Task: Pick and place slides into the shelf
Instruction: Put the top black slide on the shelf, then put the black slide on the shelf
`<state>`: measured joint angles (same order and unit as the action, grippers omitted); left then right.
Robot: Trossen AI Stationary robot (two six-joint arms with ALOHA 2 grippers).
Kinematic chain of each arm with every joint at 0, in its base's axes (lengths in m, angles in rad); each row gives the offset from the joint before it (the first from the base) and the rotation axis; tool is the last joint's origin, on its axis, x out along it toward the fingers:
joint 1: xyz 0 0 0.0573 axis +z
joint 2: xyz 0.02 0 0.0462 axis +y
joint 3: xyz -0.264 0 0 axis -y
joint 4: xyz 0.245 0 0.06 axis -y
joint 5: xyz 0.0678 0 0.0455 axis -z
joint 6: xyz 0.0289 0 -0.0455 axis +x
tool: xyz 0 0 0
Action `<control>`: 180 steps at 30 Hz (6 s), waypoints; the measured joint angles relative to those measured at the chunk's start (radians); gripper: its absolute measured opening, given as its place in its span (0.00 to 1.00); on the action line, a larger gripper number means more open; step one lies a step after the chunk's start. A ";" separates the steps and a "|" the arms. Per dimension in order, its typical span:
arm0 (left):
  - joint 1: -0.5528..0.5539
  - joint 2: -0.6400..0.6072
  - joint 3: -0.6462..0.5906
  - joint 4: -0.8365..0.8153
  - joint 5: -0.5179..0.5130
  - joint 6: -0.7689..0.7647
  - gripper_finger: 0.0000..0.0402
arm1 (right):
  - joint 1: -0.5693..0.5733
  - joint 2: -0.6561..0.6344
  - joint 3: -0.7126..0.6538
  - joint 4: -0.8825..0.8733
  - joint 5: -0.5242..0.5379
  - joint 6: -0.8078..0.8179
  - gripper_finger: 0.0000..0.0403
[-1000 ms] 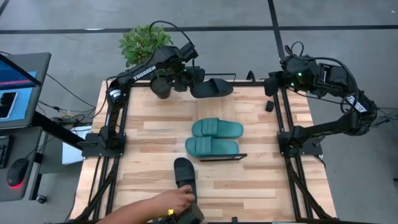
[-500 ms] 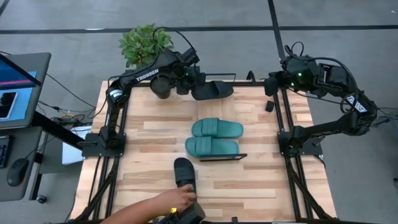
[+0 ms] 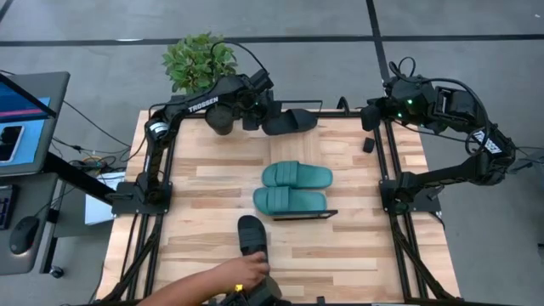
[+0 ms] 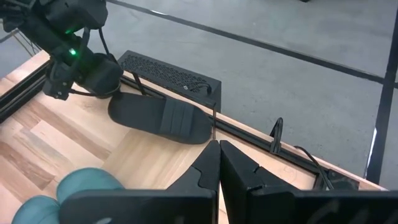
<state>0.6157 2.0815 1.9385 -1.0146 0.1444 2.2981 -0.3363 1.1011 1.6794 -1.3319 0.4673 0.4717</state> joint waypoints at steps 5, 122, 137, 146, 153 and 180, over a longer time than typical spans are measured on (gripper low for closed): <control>-0.006 0.000 0.000 0.021 0.024 0.013 0.00 | 0.000 0.000 0.000 0.000 -0.001 0.000 0.00; -0.051 -0.067 -0.005 0.110 -0.225 -0.518 0.41 | 0.008 0.000 0.000 0.000 -0.025 -0.125 0.00; -0.326 -0.381 -0.005 -0.109 -0.176 -1.356 0.41 | 0.145 0.000 0.000 0.058 -0.022 -0.283 0.00; -0.503 -0.465 -0.005 -0.393 -0.123 -2.099 0.41 | 0.289 0.000 0.000 0.066 -0.021 -0.265 0.00; -0.686 -0.463 -0.005 -0.431 -0.072 -2.332 0.41 | 0.403 0.000 0.000 0.069 0.031 -0.139 0.00; -1.369 -0.406 -0.005 -0.369 -1.232 -3.475 0.24 | 1.108 0.011 -0.324 0.111 0.543 0.372 0.00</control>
<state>-0.7531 1.6759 1.9335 -1.3841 -1.0878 -1.1773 0.7713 1.1118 1.3556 -1.2211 1.0107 0.8432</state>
